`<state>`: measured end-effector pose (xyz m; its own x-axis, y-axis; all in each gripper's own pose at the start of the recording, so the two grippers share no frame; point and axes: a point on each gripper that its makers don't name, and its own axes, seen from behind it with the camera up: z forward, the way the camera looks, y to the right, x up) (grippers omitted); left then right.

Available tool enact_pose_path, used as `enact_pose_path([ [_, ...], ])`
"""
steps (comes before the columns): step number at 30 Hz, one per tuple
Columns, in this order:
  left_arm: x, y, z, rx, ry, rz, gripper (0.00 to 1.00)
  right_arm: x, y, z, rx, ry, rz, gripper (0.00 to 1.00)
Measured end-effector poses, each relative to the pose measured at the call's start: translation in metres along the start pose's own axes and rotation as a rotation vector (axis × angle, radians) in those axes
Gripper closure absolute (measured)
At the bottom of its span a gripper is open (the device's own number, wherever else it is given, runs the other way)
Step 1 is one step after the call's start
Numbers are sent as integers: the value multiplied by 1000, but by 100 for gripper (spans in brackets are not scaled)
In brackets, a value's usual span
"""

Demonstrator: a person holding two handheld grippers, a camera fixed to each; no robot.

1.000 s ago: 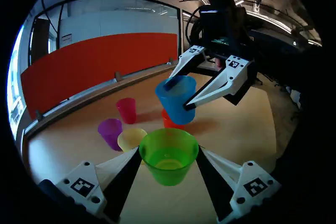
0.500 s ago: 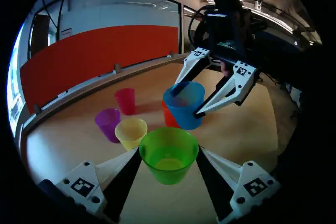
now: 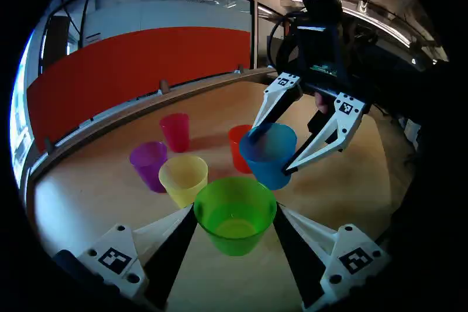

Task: Pour water

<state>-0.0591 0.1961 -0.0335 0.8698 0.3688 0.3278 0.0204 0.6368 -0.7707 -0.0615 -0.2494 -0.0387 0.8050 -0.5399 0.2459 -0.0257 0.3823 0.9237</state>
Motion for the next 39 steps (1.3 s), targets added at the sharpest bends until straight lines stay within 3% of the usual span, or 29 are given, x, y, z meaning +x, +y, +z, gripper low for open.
enact_pose_path([
  [15,-9,-7,8,4,-14,-10,13,-19,-6,16,27,-28,-13,9],
  [24,-12,-7,12,1,-26,0,13,-27,-9,21,29,-47,-45,9],
  [39,-18,-8,14,-8,-53,12,13,-33,-12,28,37,-53,-48,9],
])
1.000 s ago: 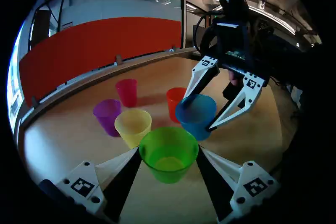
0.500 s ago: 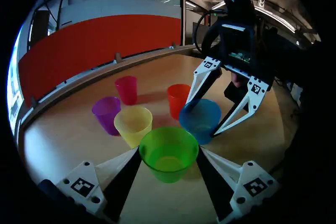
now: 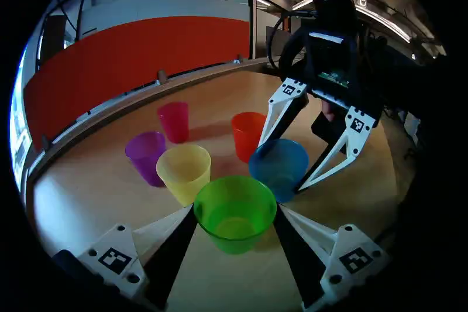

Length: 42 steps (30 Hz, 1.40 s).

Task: Pour water

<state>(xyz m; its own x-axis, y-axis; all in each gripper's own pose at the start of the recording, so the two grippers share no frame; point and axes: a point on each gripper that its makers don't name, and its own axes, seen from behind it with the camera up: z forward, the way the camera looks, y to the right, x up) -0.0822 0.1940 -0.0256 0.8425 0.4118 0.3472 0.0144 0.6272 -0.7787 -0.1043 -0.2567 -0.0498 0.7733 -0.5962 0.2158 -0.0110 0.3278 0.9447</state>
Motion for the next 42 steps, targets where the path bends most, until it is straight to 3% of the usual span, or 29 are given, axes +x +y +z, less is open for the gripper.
enact_pose_path([
  [42,-18,1,3,-6,-52,5,12,-25,-5,-9,-20,-43,-11,7],
])
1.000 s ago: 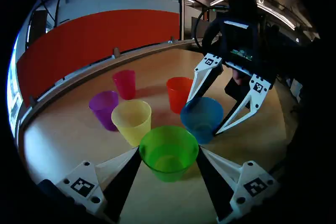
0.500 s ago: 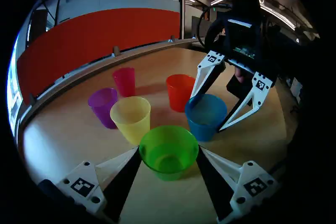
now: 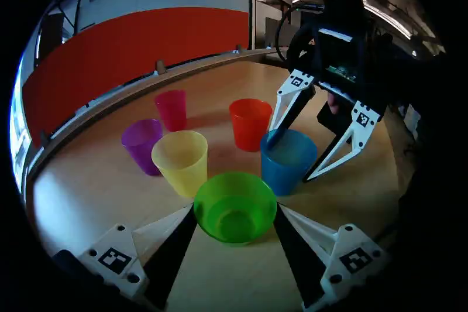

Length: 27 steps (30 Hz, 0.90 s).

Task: Pour water

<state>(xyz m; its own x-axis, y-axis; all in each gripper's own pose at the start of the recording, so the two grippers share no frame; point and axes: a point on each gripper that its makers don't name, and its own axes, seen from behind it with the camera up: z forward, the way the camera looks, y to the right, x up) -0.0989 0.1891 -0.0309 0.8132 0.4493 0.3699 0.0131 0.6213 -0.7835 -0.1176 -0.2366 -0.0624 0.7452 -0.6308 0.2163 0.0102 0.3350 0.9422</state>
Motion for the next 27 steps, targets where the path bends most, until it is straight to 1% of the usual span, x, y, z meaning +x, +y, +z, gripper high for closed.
enact_pose_path([
  [4,-1,1,0,-3,-7,2,11,-2,0,-1,-6,-2,-4,3],
  [12,-2,2,-1,-2,-15,8,9,-3,2,-5,-16,4,12,2],
  [18,-6,3,0,2,-30,16,9,-5,0,-9,-22,5,10,2],
  [27,-13,4,-5,12,-51,19,9,-9,0,-14,-40,12,22,2],
])
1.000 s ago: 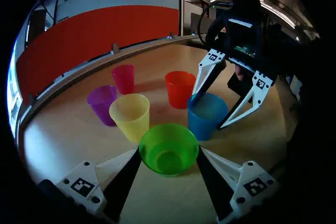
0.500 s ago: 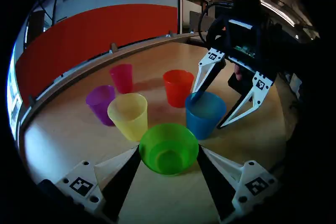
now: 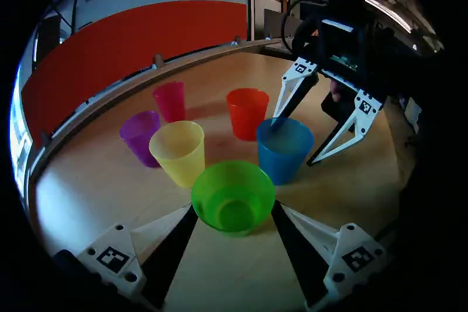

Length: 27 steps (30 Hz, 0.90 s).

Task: Pour water

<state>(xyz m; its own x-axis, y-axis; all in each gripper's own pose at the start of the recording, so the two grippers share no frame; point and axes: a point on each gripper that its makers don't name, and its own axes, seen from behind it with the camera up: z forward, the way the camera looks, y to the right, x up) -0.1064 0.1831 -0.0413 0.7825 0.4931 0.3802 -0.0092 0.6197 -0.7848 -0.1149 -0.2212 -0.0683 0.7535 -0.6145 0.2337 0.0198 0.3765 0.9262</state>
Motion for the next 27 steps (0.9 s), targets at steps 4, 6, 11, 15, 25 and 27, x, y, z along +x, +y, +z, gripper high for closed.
enact_pose_path([
  [4,0,0,-4,9,3,6,9,-1,2,-5,-15,9,11,2],
  [6,0,-1,-7,13,4,8,9,-2,3,-8,-20,12,17,2],
  [11,-4,-3,-15,37,5,15,9,-7,4,-17,-40,17,29,3],
  [15,-6,-7,-24,60,9,10,8,-11,5,-25,-64,25,38,3],
  [25,-5,-13,-45,108,36,3,8,-18,7,-44,-120,42,80,3],
  [27,-5,-14,-48,120,43,4,9,-19,7,-47,-132,44,86,3],
])
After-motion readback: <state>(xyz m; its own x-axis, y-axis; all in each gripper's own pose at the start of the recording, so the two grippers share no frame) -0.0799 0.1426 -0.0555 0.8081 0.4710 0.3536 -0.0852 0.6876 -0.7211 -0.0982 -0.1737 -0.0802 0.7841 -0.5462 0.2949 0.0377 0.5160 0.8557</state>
